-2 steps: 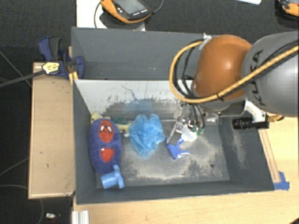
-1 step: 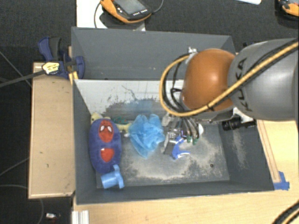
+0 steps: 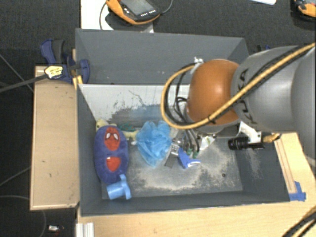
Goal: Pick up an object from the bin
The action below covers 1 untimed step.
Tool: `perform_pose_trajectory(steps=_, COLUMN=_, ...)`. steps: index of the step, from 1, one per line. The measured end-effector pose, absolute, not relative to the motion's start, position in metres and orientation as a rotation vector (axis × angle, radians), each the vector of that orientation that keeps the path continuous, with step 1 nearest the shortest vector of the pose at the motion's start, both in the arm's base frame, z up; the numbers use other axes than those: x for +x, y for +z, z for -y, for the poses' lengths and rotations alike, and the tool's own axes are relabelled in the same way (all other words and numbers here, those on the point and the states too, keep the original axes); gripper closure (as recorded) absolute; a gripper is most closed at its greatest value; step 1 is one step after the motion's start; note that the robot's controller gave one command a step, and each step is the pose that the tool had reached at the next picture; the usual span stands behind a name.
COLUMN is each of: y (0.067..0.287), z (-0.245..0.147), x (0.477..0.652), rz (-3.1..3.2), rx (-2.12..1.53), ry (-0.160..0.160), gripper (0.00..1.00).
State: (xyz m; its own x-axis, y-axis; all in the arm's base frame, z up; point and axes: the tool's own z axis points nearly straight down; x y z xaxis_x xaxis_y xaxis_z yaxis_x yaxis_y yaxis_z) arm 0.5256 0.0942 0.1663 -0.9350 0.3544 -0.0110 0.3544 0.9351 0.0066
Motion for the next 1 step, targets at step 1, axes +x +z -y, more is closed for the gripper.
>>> perform_pose_trajectory(steps=1, y=0.1409, z=-0.0372, x=0.5275, rz=-3.118, rx=0.241, ry=0.007, gripper=0.0)
